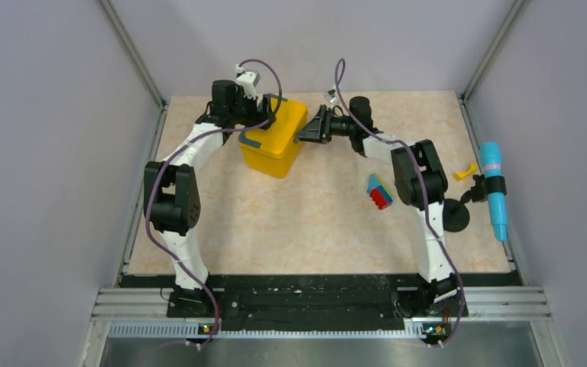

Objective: Organize the medicine kit

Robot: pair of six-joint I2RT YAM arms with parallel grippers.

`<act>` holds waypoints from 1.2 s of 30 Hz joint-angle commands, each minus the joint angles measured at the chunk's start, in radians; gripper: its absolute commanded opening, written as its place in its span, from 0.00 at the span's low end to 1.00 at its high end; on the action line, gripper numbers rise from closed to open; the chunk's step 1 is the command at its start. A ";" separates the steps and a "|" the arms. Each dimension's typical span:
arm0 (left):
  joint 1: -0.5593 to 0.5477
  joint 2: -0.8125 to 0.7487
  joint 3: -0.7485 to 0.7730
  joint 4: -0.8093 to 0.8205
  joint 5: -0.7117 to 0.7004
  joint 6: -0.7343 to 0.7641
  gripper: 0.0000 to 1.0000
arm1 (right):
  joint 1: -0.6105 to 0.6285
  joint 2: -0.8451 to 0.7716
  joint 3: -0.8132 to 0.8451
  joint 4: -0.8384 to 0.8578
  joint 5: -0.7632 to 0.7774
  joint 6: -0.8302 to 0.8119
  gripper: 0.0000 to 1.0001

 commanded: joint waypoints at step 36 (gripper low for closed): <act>-0.011 0.035 -0.025 -0.057 0.020 0.003 0.90 | 0.009 0.005 0.065 -0.031 -0.012 -0.086 0.74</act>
